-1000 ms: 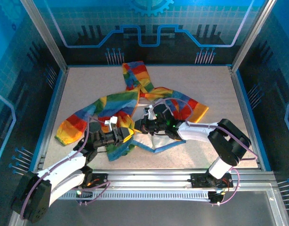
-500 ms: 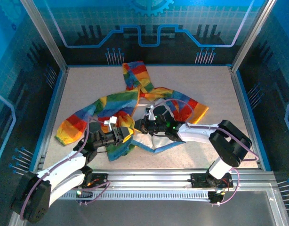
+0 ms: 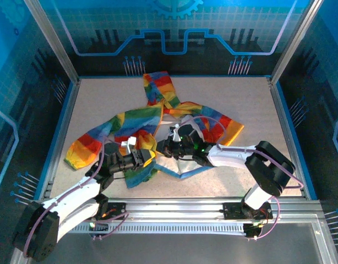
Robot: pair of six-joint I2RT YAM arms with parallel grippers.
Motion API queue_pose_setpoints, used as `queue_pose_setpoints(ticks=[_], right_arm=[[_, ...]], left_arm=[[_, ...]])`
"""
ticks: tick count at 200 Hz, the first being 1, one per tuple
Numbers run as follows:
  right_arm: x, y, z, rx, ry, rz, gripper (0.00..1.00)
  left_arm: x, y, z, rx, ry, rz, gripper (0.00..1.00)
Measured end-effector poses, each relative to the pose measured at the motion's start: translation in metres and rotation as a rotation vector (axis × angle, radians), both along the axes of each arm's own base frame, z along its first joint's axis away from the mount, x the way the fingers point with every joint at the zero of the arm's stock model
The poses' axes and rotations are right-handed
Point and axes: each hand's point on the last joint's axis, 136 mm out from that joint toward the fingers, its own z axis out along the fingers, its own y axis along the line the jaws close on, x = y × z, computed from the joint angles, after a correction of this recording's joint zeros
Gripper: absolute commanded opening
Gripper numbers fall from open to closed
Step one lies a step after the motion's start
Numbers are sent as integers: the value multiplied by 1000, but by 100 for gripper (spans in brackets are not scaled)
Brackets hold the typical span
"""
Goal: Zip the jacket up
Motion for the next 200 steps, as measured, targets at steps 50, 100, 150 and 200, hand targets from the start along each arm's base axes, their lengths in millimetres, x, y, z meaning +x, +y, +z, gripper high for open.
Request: queue_pose_setpoints(ticks=[50,100,150,200], right_arm=[[1,0,-1,-4,-2,-8,0],[1,-1,-3,-14,3,-12,9],[-3,-23,1,-101,-19,-13,46],[14,-100,20,-307,-146,-69,54]], left_arm=[[0,0,0,0,-1,0,13],[0,0,-1,6,-2,1,0],[-5,3,-8,54,12,-10,0],[-11,11,6,148,-53,-21,0]])
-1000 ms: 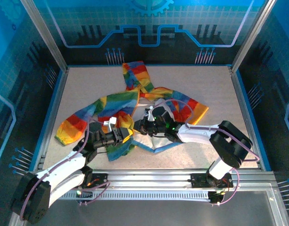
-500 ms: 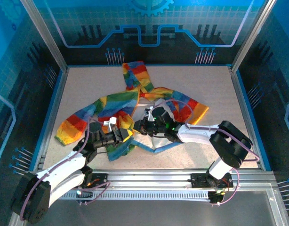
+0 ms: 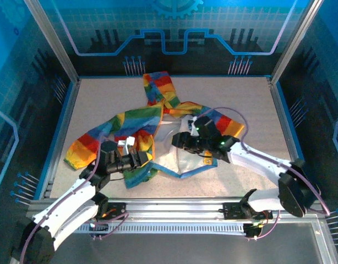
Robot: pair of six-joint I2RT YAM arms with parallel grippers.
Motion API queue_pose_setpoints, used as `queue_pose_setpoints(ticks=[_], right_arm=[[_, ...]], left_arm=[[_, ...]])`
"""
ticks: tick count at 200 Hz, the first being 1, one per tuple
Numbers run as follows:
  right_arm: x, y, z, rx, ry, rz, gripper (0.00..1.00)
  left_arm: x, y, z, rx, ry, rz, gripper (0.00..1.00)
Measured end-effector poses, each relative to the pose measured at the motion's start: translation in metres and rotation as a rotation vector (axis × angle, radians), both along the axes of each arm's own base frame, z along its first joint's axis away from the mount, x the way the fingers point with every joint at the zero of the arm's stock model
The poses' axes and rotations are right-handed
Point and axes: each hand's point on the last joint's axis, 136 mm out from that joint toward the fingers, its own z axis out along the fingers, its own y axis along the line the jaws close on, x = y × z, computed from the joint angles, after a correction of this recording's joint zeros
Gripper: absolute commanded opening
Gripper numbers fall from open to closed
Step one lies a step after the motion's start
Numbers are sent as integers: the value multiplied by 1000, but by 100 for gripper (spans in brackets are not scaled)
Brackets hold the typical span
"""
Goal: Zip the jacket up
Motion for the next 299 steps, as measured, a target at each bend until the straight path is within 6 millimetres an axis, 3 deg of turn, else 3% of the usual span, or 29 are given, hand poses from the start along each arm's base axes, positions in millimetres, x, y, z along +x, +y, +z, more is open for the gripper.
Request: queue_pose_setpoints(ticks=[41,84,134,226,299], right_arm=[[4,-87,-23,-232,14,-89,47],[-24,-130,-67,-382,139,-68,30],[-35,-139,-83,-428,179,-50,36],[-32,-148,-120,-538,252,-12,32],[0,-159,-114,-608,203,-24,32]], left_arm=[[-5,0,-11,76,16,-20,0],[-6,-36,-9,151,-13,-150,0],[4,-59,-16,168,-35,-207,0],[9,-64,-15,167,-65,-217,0],[9,-64,-21,178,-51,-222,0]])
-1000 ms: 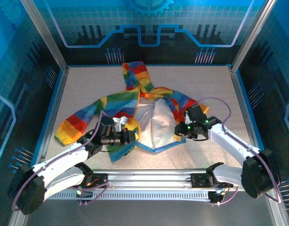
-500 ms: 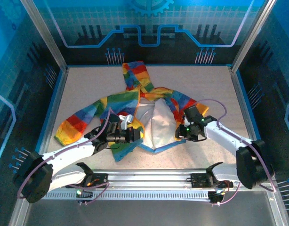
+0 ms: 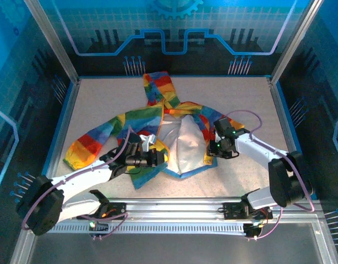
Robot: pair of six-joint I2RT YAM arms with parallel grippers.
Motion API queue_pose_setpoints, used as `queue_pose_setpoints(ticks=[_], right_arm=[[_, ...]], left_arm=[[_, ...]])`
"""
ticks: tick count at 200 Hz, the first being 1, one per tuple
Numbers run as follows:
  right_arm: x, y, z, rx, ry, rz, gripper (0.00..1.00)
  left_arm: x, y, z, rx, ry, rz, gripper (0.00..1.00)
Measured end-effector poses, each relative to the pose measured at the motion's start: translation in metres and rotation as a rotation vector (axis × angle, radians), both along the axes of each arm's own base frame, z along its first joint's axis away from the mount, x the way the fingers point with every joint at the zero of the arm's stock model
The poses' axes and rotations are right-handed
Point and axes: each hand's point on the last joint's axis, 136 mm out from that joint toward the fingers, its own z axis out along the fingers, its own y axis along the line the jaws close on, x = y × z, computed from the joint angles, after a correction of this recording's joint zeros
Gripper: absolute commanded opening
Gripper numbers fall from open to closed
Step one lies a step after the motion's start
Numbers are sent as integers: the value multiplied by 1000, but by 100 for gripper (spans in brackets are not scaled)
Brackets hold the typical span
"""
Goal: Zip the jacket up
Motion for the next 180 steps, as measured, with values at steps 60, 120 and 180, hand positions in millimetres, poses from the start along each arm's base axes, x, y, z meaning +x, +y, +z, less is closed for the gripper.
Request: queue_pose_setpoints(ticks=[60,120,180], right_arm=[[2,-4,-27,-64,84,29,32],[4,-7,-9,-85,31,61,0],[19,28,70,-98,-156,192,0]], left_arm=[[0,0,-1,2,2,0,0],[1,2,1,9,-8,12,0],[4,2,-12,38,4,11,0]])
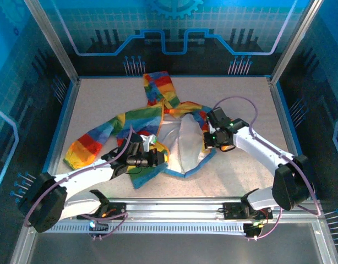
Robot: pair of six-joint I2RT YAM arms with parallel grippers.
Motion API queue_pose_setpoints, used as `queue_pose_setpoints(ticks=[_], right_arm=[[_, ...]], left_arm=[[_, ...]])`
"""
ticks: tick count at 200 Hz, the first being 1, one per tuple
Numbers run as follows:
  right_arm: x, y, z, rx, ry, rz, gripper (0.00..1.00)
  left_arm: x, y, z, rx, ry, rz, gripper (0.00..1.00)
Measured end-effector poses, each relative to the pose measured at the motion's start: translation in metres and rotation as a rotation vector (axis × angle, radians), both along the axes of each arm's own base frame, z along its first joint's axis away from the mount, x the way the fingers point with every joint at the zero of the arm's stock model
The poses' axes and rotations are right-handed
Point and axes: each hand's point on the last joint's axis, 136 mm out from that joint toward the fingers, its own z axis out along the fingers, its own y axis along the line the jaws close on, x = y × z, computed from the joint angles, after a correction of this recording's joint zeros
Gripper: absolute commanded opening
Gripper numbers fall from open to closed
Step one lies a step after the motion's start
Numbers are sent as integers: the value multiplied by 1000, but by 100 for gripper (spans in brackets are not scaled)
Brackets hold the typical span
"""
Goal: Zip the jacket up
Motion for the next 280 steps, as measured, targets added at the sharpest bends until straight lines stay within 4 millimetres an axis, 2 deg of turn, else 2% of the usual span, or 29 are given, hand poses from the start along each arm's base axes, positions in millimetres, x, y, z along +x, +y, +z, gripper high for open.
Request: queue_pose_setpoints(ticks=[31,51,62,85,110,131,158,213,251,280], right_arm=[[-9,43,9,-11,13,153,3],[-14,73,1,-23,55,253,7],[-18,85,-8,-25,86,295,13],[-28,99,-20,14,148,338,29],[-34,112,-15,110,152,356,34],[-38,112,-10,180,151,347,34],[-40,97,-16,215,161,283,35],[-53,77,-43,175,217,119,55],[-46,84,-45,180,185,62,59],[-41,93,-61,183,198,44,58]], left_arm=[[1,1,-9,22,15,7,0],[3,3,-14,38,20,18,0],[4,4,-16,46,20,22,0],[5,5,-23,64,29,29,0],[3,8,-34,85,49,34,0],[1,9,-42,98,67,34,0],[2,9,-46,104,75,34,0],[4,7,-50,105,78,33,0],[4,7,-51,104,77,33,0],[4,7,-51,104,77,33,0]])
